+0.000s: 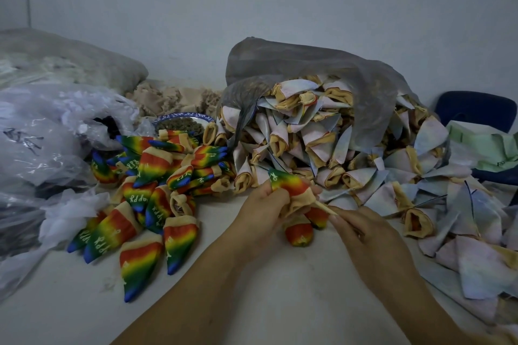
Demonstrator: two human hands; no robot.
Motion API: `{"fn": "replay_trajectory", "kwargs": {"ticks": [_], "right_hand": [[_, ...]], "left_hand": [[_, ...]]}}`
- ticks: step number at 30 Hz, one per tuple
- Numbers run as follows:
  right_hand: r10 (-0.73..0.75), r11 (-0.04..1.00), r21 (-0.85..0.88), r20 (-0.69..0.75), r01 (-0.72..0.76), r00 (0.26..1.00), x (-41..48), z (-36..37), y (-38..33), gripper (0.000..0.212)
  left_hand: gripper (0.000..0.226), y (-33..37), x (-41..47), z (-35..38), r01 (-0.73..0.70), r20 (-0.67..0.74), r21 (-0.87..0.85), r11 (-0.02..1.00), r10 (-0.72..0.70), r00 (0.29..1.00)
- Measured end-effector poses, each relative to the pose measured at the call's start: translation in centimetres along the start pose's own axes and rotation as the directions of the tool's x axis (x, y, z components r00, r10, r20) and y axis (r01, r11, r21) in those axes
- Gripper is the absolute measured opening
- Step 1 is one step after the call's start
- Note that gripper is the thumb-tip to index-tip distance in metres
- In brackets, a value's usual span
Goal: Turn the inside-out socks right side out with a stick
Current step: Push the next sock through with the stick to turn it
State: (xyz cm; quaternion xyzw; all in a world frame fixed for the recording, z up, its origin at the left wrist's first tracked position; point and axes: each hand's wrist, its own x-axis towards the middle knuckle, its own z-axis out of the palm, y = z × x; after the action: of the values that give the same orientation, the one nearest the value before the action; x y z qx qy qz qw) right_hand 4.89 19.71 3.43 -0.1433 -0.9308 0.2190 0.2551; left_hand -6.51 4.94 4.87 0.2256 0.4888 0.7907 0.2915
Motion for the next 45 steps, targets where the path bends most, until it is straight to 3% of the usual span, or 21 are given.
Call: {"fn": "replay_trajectory", "kwargs": {"ticks": [4, 9, 15, 18, 22, 28, 31, 34, 36, 41, 45], "right_hand": [[0.02, 1.0, 0.004, 0.021, -0.021, 1.0, -0.6, 0.8, -0.6, 0.029], [0.076, 0.996, 0.036, 0.098, -0.08, 0.992, -0.8, 0.8, -1.1, 0.028], [0.14, 0.875, 0.421, 0.253, -0.239, 0.957, -1.0, 0.7, -2.1, 0.034], [0.13, 0.805, 0.52, 0.315, -0.286, 0.94, -1.2, 1.0, -2.4, 0.033], [0.106, 0.898, 0.403, 0.197, -0.179, 0.975, -0.8, 0.8, -2.0, 0.023], [0.022, 0.954, 0.301, -0.029, -0.012, 0.999, -0.3, 0.4, -1.0, 0.015], [0.035, 0.97, 0.241, -0.075, -0.016, 0.997, -0.2, 0.7, 0.0, 0.017], [0.034, 0.978, 0.206, -0.085, -0.016, 0.996, 0.0, 0.7, 0.4, 0.019], [0.009, 0.988, 0.151, -0.087, 0.004, 0.996, 0.0, 0.8, 0.4, 0.02], [-0.048, 0.997, 0.056, -0.08, 0.052, 0.996, -0.2, 0.8, 0.0, 0.025], [-0.103, 0.993, -0.06, -0.088, 0.098, 0.991, 0.0, -0.1, 0.4, 0.023]], "left_hand": [[0.039, 0.0, 0.1, 0.3, 0.033, -0.093, -0.085, 0.996, -0.041, 0.995], [0.039, -0.1, -0.1, 0.6, -0.009, -0.101, -0.083, 0.997, 0.001, 0.995], [0.031, -0.1, 0.3, 0.7, -0.059, -0.063, -0.02, 0.998, 0.057, 0.996], [0.027, -0.2, 0.4, 0.1, -0.073, -0.03, 0.018, 0.997, 0.073, 0.997], [0.024, -0.7, 0.5, -0.2, -0.092, -0.032, 0.121, 0.988, 0.097, 0.995], [0.014, -1.5, 1.1, -0.5, -0.009, -0.294, 0.341, 0.94, 0.116, 0.949], [0.02, -0.8, 1.1, -0.8, -0.027, -0.38, 0.24, 0.97, 0.119, 0.917], [0.045, -0.4, 0.9, -0.3, -0.087, -0.363, 0.01, 0.996, 0.085, 0.928], [0.062, -0.8, 1.0, -0.2, -0.087, -0.313, 0.114, 0.99, 0.118, 0.942], [0.04, -0.9, 0.5, 0.0, -0.103, -0.271, 0.278, 0.955, 0.181, 0.945], [0.04, -0.5, 0.4, 0.0, -0.138, -0.245, 0.305, 0.942, 0.218, 0.945]]}}
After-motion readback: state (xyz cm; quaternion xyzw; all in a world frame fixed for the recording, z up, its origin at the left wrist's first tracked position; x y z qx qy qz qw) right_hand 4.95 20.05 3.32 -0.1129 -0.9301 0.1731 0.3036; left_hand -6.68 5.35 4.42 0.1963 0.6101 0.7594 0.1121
